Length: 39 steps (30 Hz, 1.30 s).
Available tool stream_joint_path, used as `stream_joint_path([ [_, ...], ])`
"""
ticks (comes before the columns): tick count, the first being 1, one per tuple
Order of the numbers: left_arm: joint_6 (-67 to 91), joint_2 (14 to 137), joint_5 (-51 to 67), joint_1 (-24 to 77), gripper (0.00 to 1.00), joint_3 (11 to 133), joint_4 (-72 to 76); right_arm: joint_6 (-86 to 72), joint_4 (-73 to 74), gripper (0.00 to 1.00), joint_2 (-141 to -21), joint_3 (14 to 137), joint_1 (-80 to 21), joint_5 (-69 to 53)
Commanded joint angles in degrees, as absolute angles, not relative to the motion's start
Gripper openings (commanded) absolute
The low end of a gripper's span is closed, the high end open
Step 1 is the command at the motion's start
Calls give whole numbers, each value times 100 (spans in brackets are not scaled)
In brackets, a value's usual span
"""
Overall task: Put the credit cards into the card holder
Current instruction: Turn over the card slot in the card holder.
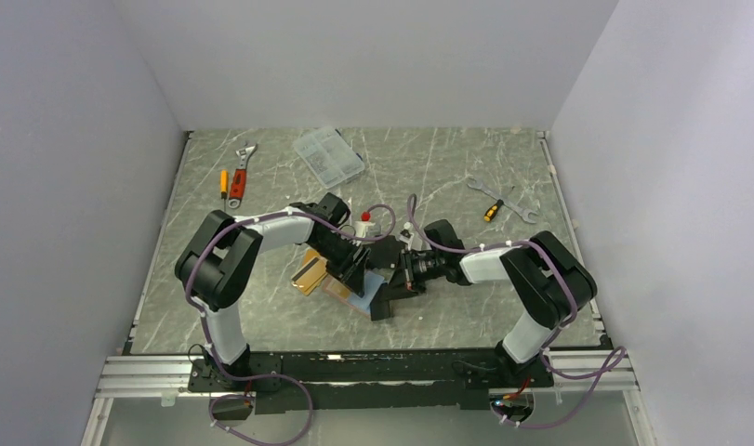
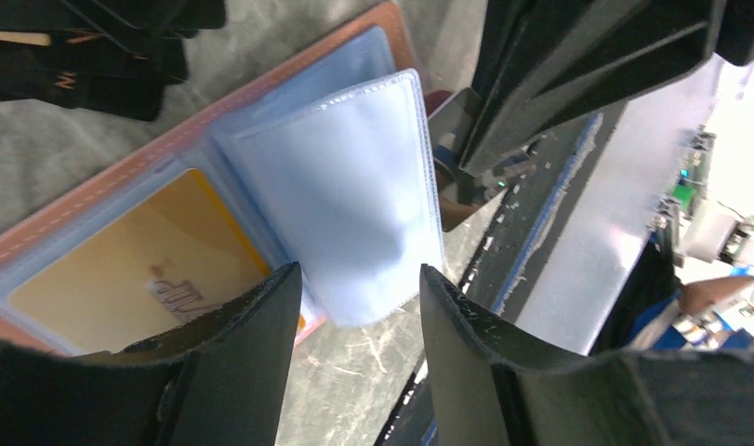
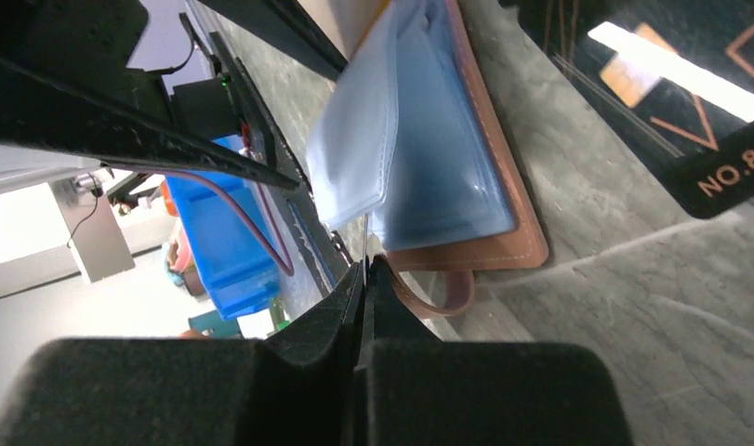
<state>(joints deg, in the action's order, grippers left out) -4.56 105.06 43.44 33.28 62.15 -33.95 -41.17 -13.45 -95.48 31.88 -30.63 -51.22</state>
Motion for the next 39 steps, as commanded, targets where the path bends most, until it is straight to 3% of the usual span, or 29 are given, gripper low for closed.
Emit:
stream_joint_path([
  [1,-665,10581,5312,3278,56,6398,-3546,-4025,-1378,0,-9255,3450,-3081,-5076],
  [11,-1029,10940,6293,3560,57,6880,-3800,-4067,-1290,0,-8897,3319,-3091,-5021],
  [24,-1768,10621,5526,2534,61,6651,-4805,-3941,-1320,0,-9425,3572,-3132,-5155],
  [25,-1800,10548,5474,2477,66,6599,-4834,-3893,-1239,0,-9437,3626,-3156,-5141],
  [39,-1427,10257,5497,2239,69,5759,-4284,-3345,-481,0,-9863,4362,-3290,-4767],
])
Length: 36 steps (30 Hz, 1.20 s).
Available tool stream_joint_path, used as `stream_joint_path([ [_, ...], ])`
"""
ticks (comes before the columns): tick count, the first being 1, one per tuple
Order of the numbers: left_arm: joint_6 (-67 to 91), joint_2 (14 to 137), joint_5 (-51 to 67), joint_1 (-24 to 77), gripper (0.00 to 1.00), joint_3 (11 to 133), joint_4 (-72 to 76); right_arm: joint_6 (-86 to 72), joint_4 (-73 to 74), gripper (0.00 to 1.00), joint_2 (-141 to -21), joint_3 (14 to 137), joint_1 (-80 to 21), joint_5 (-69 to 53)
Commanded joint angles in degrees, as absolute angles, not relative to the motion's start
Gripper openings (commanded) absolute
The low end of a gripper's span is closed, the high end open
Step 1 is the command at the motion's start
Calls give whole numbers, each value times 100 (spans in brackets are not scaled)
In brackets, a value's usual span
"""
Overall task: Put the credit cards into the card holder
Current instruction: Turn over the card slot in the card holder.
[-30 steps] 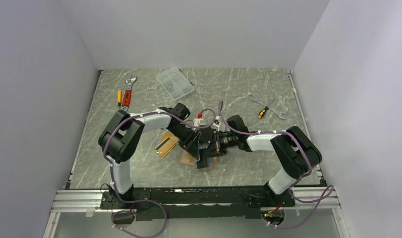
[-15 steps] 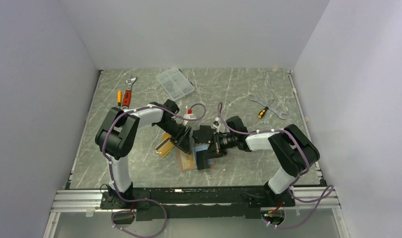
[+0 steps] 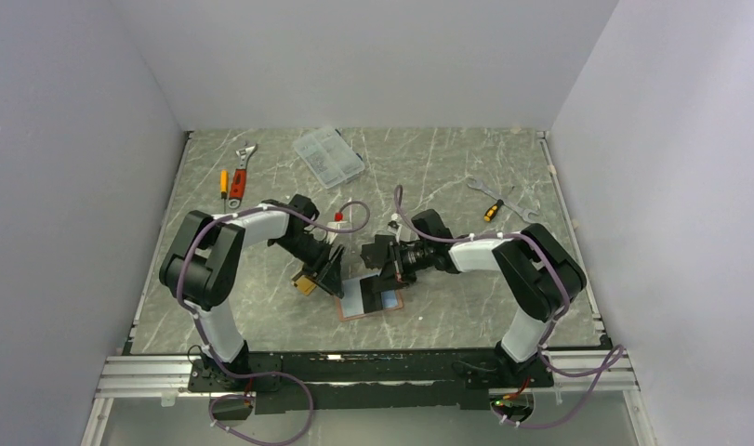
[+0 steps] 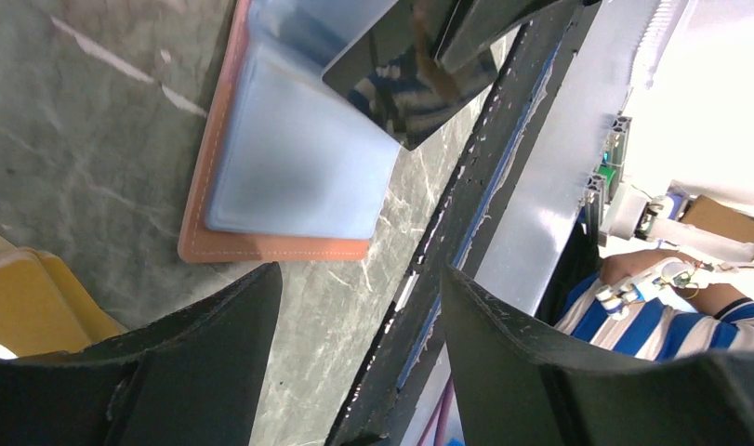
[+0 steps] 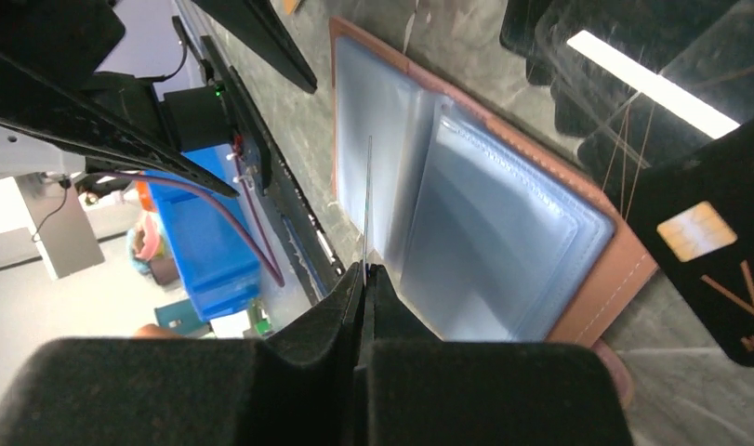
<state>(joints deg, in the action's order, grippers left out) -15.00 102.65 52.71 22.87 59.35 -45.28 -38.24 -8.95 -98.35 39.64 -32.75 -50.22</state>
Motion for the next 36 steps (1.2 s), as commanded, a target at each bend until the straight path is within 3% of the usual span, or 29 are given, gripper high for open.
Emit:
stream_joint_path([
  [1,-1418,10310,5490,2237,69,5724,-4231,-3235,-352,0,-9854,4443,-3296,-4623],
  [11,-875,10601,4660,2232,68,5606,-3900,-2848,-208,0,-9630,4280,-3313,-3439],
  [20,-684,11192,5213,2322,66,5803,-3827,-3232,-753,0,-9190,3255,-3322,-3101],
  [36,-158,11162,5254,2689,33,5553,-2944,-4080,-1902,0,-9189,2887,-3425,-3307],
])
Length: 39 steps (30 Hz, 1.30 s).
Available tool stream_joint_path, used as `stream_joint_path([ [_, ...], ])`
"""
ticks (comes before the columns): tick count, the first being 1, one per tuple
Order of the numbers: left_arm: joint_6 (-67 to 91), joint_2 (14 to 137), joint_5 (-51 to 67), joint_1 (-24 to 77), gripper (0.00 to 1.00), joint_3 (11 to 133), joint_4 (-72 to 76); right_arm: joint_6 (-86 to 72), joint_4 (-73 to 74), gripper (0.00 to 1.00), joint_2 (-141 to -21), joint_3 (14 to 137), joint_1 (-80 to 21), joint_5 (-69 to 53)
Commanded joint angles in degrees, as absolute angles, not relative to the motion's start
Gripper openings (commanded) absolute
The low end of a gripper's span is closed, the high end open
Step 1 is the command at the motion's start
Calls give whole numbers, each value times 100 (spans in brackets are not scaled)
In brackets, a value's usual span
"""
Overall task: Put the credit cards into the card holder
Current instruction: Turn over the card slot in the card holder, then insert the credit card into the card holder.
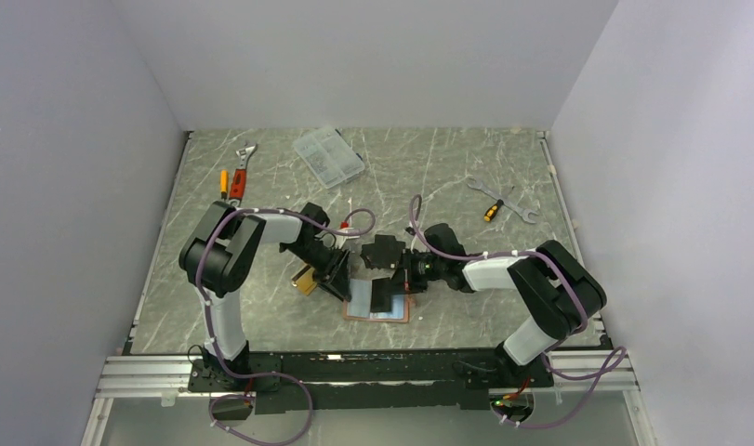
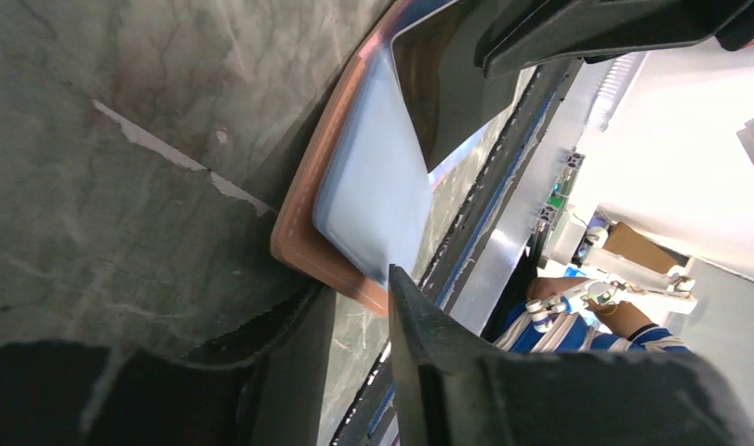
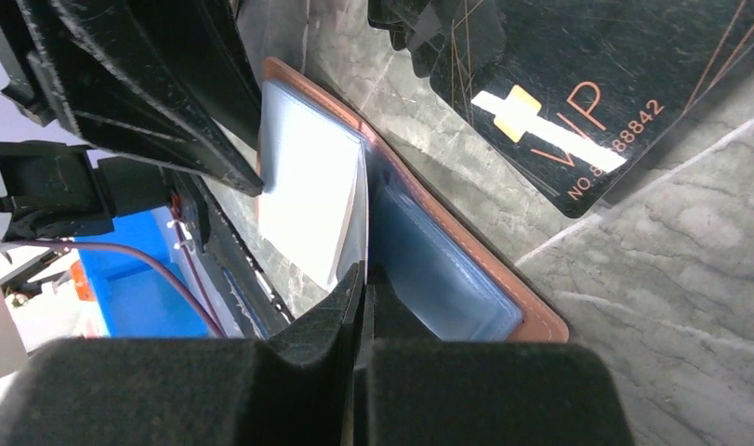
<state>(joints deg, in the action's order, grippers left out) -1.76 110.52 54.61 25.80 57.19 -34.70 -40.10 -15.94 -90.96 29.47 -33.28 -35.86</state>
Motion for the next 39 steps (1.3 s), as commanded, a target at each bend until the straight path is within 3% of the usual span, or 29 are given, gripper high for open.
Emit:
stream_joint_path([
  [1,-143,11165,5244,2685,30,5536,-2925,-4097,-1927,0,-9188,2884,-3427,-3313],
  [14,758,10963,5893,2575,11,5078,-1873,-4416,-2111,0,-8973,2756,-3539,-2786],
  [20,1262,10828,6110,2457,11,4812,-1157,-4418,-1763,0,-8783,2678,-3542,-2596],
  [39,1415,10626,5909,2399,11,4624,-947,-4798,-659,0,-7944,2194,-3595,-1923],
])
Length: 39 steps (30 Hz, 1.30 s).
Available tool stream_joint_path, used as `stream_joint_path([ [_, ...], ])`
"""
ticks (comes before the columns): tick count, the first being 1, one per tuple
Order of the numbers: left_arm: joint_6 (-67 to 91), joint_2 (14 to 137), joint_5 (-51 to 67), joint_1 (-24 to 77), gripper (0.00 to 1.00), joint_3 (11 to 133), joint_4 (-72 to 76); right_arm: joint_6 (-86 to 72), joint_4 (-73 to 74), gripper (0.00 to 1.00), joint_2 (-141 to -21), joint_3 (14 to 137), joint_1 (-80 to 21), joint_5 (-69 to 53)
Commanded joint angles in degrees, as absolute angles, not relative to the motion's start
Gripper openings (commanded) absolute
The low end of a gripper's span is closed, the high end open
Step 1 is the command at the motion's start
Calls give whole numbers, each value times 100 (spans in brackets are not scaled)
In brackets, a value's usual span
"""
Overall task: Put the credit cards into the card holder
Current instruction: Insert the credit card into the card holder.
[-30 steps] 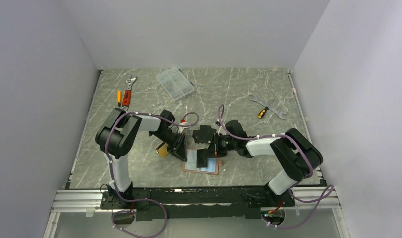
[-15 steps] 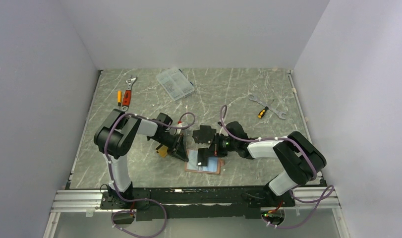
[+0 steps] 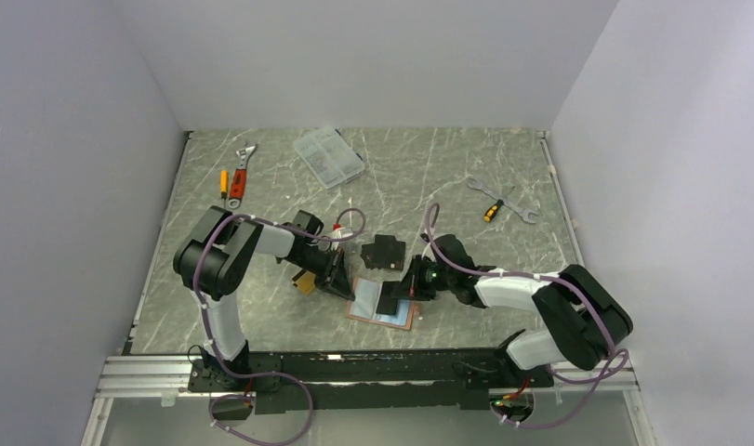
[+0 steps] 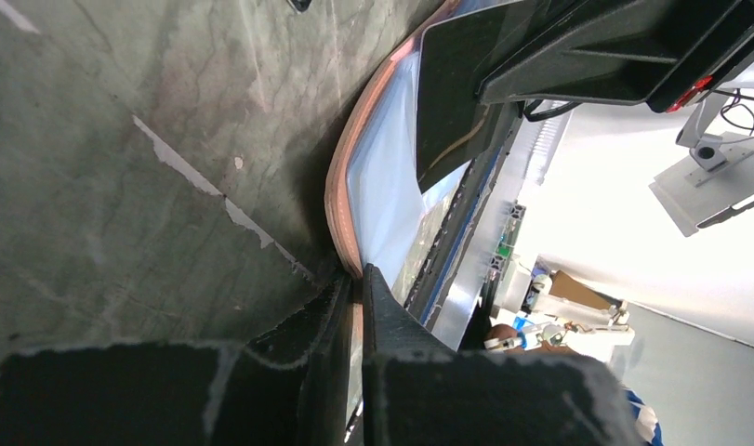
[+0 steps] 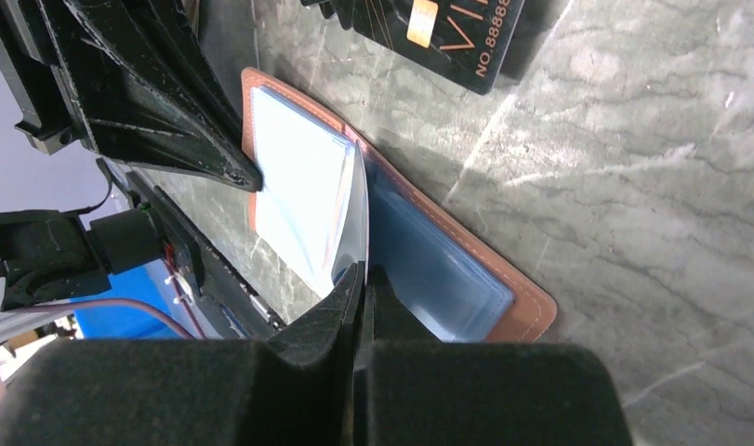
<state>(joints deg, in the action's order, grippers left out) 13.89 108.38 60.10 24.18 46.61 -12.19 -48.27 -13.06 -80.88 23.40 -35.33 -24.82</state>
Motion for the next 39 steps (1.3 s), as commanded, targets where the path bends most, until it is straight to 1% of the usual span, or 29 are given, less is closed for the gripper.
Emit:
stream_joint_path([
  [1,1415,10619,5914,2404,11,4619,-934,-4805,-654,0,-7924,2209,-3630,-1898],
  [5,1505,10593,5915,2442,11,4590,-830,-4816,-644,0,-7947,2279,-3784,-1857],
  [9,1875,10590,5917,2485,10,4544,-412,-4819,-618,0,-8032,2330,-3795,-1852],
  [15,2405,10565,5868,2443,9,4616,172,-4496,-186,0,-7567,2714,-3660,-1467],
  [22,2565,10659,5717,2426,9,4613,240,-4430,-70,0,-7463,2918,-3447,-1301],
  [27,2674,10721,5652,2425,9,4583,349,-4585,-309,0,-7245,2766,-3451,-1177],
  [31,2698,10745,5649,2426,10,4561,361,-4802,-865,0,-7281,2507,-3442,-1218],
  [39,2739,10757,5635,2426,10,4535,415,-5077,-1191,0,-7452,2289,-3454,-1232],
])
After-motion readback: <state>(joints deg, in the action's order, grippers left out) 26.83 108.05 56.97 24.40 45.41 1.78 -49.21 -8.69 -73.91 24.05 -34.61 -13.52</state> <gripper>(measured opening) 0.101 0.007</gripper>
